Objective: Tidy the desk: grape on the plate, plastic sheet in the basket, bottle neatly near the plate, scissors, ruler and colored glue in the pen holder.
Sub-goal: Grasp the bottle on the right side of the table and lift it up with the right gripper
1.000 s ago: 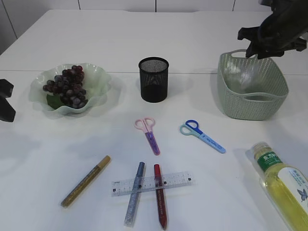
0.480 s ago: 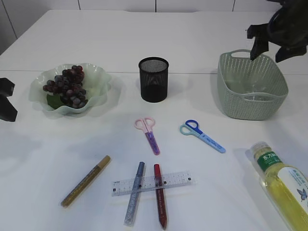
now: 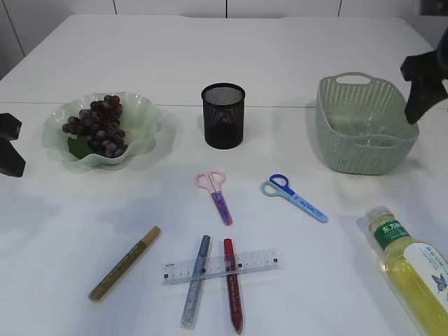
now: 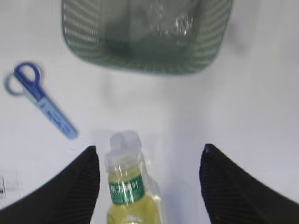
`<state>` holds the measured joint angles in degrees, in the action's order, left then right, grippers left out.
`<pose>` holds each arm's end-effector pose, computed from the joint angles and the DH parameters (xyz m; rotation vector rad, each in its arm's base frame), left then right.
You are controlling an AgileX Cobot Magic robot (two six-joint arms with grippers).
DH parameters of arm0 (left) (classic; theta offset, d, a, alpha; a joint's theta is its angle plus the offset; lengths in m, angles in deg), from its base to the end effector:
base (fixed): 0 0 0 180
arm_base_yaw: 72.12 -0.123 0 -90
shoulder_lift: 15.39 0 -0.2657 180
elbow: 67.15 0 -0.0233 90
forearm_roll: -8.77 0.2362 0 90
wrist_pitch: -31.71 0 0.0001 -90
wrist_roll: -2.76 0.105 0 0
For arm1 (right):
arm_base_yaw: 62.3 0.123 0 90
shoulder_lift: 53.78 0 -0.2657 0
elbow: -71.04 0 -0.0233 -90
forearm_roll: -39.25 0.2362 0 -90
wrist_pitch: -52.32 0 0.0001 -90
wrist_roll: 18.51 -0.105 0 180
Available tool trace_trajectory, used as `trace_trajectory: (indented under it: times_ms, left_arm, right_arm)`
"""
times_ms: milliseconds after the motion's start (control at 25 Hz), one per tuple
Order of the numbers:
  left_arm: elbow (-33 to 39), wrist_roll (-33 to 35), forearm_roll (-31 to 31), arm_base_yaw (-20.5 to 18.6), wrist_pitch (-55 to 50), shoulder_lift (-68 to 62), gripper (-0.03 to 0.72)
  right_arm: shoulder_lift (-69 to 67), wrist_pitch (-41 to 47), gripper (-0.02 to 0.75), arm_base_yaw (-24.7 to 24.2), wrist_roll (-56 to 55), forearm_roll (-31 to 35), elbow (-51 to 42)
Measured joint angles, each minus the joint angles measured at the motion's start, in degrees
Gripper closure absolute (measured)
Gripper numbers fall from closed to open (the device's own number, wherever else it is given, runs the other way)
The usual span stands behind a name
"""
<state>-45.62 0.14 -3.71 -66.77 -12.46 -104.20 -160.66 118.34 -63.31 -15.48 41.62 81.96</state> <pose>0.2671 -0.0409 0.2352 -0.1006 2.6955 -0.2946 0.3469 -0.0021 0.2761 -0.0345 2.8254 0.0413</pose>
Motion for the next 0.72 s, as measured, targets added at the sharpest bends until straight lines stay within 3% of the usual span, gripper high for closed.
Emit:
trace_trajectory:
  times_ms: [520,720]
  left_arm:
    - [0.0,0.0,0.1,0.0,-0.1,0.0,0.409]
    - [0.0,0.0,0.1,0.0,-0.5,0.0,0.409]
  right_arm:
    - [8.8,-0.2,0.216,0.1,3.1,1.1,-22.6]
    - [8.9,-0.2,0.216,3.9,3.8,-0.1,-28.7]
